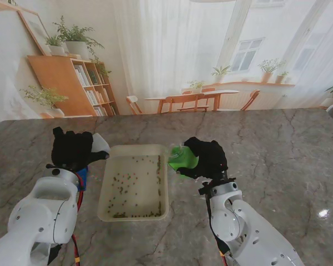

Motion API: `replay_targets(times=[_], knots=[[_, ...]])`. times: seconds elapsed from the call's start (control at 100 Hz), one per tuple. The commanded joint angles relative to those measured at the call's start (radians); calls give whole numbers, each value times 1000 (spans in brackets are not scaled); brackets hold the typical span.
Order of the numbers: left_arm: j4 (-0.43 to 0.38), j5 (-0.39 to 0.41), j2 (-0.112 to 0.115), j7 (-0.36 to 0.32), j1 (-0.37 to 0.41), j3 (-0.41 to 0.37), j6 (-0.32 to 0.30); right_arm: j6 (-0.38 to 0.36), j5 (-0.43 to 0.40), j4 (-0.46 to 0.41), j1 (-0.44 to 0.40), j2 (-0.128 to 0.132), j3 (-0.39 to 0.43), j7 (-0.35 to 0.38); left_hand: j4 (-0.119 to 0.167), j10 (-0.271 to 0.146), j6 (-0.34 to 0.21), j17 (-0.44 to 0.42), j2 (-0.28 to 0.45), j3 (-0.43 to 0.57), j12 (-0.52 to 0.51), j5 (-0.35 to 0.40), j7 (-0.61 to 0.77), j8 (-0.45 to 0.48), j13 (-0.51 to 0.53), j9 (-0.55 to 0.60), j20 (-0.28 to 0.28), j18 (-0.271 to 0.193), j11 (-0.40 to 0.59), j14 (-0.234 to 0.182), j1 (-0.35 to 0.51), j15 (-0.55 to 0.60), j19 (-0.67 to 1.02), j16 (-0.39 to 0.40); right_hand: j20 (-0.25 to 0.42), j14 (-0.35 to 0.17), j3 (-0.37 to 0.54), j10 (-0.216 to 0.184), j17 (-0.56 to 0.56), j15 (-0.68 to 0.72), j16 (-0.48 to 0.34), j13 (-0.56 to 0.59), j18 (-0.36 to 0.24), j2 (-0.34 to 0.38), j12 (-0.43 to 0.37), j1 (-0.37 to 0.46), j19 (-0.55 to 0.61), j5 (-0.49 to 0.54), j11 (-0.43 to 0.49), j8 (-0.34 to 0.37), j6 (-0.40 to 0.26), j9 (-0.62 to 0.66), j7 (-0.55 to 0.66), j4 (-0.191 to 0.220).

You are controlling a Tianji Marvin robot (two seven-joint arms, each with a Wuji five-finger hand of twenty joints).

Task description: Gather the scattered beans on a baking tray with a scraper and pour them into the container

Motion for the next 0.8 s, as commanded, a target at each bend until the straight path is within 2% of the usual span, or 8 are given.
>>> replay_targets(times=[0.0,0.22,0.38,0.54,0.79], knots=[[20,-12,14,-21,12,-21,9,10,11,-11,-8,-3,9,6,71,-199,-265,-16,196,206,-11,89,730,39,-37,-91,-21,-18,-54,-16,272,-15,-12,-7,-14,-75,336,-137,-9,-4,-5,-16,-13,177,23,175,17,50,134,61,-341,63,211,105],[87,38,21,-88,18,-117,-66,27,17,-24,-20,-5,23,3,72,-205,-268,-33,216,206,-19,52,722,34,-64,-128,-29,-27,-60,-26,272,-25,-15,-12,-15,-76,335,-138,-9,-4,-5,-16,-15,178,22,175,17,51,135,61,-341,64,211,107],[166,64,31,-133,-29,-155,-128,35,18,-28,-22,-5,26,9,73,-207,-264,-52,234,206,-29,13,705,26,-93,-169,-41,-40,-69,-35,273,-40,-22,-21,-16,-76,335,-137,-10,-4,-4,-16,-15,176,22,176,17,51,135,61,-342,64,210,108],[280,67,42,-161,-107,-151,-152,37,14,-25,-17,-2,22,17,75,-211,-261,-63,245,205,-38,-12,695,20,-112,-195,-49,-46,-72,-40,273,-46,-24,-26,-16,-77,335,-139,-11,-4,-4,-16,-17,177,22,175,16,51,136,62,-343,63,210,108],[483,8,60,-158,-258,-75,-127,45,17,-6,6,-3,8,25,76,-203,-250,-87,260,205,-54,-52,668,8,-147,-240,-63,-57,-84,-42,277,-62,-29,-36,-16,-78,335,-139,-10,-4,-3,-18,-18,178,22,174,16,50,137,63,-345,62,211,109]])
